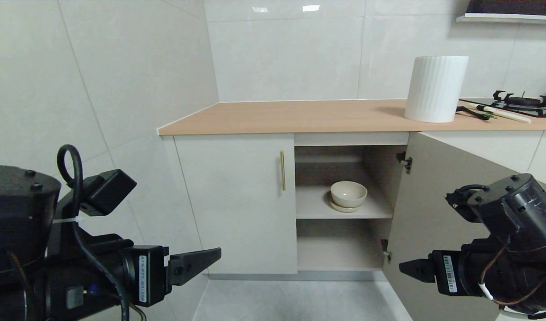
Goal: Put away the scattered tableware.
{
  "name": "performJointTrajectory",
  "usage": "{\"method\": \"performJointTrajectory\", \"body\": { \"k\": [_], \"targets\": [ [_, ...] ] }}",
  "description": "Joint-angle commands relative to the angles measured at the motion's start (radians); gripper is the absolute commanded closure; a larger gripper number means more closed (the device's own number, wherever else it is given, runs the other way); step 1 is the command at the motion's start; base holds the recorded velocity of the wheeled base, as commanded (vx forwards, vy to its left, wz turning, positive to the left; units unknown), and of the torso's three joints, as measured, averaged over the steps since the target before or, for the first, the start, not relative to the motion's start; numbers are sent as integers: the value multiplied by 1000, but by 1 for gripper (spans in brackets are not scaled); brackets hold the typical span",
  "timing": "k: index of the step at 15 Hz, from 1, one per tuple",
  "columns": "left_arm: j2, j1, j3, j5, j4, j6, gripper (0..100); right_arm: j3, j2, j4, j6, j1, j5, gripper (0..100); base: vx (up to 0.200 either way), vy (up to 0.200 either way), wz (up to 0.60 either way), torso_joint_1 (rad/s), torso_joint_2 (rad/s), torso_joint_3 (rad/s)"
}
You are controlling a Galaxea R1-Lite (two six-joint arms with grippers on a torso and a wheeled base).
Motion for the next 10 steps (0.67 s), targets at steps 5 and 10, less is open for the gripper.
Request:
{"method": "performJointTrajectory", "body": {
  "k": [5,10],
  "targets": [
    [4,0,8,0,0,4,0,1,-18,9,-1,-1,-3,0,0,0,0,0,0,0],
    [4,0,8,3,0,6,0,1,-37,49,-37,-4,-3,0,0,0,0,0,0,0]
  ]
}}
